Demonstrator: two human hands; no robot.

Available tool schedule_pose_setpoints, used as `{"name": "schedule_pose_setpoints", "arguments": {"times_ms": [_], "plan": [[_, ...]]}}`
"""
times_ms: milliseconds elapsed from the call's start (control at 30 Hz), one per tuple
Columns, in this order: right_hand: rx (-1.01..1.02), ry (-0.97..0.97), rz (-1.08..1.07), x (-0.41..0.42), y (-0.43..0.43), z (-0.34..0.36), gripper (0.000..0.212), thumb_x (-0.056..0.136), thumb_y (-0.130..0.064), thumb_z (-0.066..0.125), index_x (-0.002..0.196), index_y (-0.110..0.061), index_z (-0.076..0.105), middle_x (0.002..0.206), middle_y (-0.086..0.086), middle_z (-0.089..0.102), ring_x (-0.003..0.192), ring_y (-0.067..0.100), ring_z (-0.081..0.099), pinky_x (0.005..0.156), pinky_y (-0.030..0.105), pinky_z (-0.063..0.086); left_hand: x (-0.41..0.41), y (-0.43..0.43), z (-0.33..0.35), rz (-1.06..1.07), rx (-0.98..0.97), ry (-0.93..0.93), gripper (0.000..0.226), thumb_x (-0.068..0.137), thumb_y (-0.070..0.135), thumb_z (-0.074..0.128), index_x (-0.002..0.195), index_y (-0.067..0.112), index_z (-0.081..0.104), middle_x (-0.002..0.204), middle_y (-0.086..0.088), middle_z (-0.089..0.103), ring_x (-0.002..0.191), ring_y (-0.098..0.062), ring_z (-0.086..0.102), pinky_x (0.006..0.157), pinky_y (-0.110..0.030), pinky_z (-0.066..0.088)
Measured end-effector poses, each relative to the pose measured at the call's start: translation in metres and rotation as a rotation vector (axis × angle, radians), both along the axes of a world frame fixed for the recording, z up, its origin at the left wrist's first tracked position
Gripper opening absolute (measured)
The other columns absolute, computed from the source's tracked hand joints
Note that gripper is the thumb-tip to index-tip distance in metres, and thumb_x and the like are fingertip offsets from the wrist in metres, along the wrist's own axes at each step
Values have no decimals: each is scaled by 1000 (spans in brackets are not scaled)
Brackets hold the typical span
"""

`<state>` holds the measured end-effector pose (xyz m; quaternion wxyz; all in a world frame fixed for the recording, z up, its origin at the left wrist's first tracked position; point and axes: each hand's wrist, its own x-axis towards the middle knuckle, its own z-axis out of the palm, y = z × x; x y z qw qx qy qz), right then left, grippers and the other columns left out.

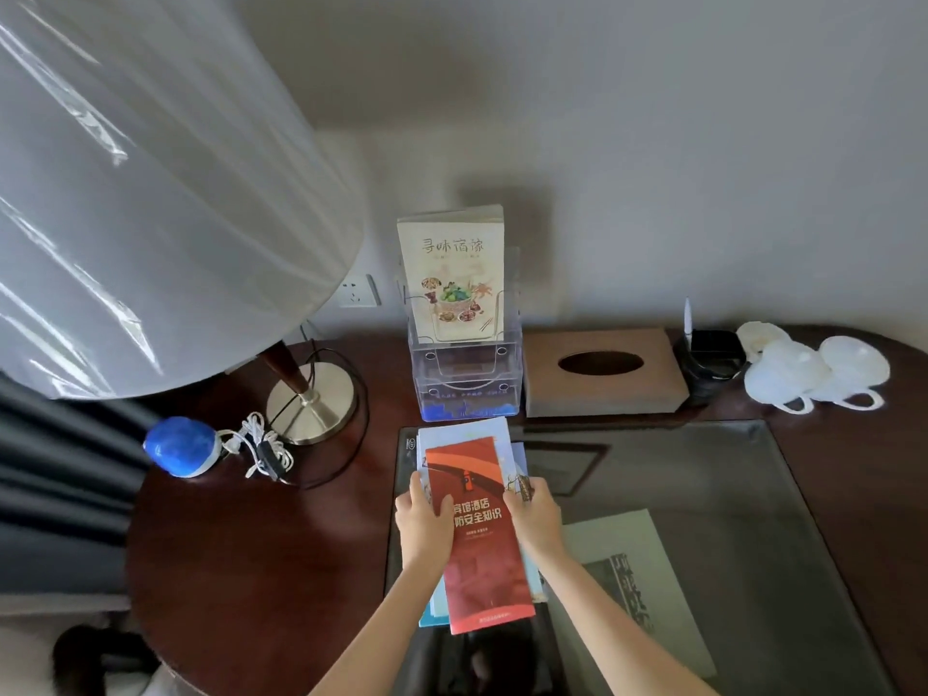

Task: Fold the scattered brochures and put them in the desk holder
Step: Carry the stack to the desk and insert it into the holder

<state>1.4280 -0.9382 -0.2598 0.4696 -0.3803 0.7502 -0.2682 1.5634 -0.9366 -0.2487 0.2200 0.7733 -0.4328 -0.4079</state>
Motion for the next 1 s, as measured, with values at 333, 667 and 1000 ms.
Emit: {"name": "schedule_pose_setpoints", "arguments": {"times_ms": [333,667,1000], "plan": [[49,9,-10,5,-20,-19,28,93,-16,50,118,-2,46,96,10,60,89,28,59,71,28,38,0,-27,-16,-56,28,-48,58,94,17,46,146,11,22,135,-19,38,123,-32,35,103,-40,31],[130,172,58,7,-17,-28,34,97,-16,45,126,0,44,126,18,50,115,31,51,93,34,40,-1,-23,-30,-96,112,-9,50,94,17,39,142,13,28,139,-12,37,127,-28,36,102,-44,38],[10,523,229,11,-14,-19,39,99,-18,35,135,-4,35,138,11,41,129,24,38,109,32,31,-9,-23,-22,-110,145,44,53,97,20,36,145,5,18,149,-13,29,136,-31,32,106,-48,36]]}}
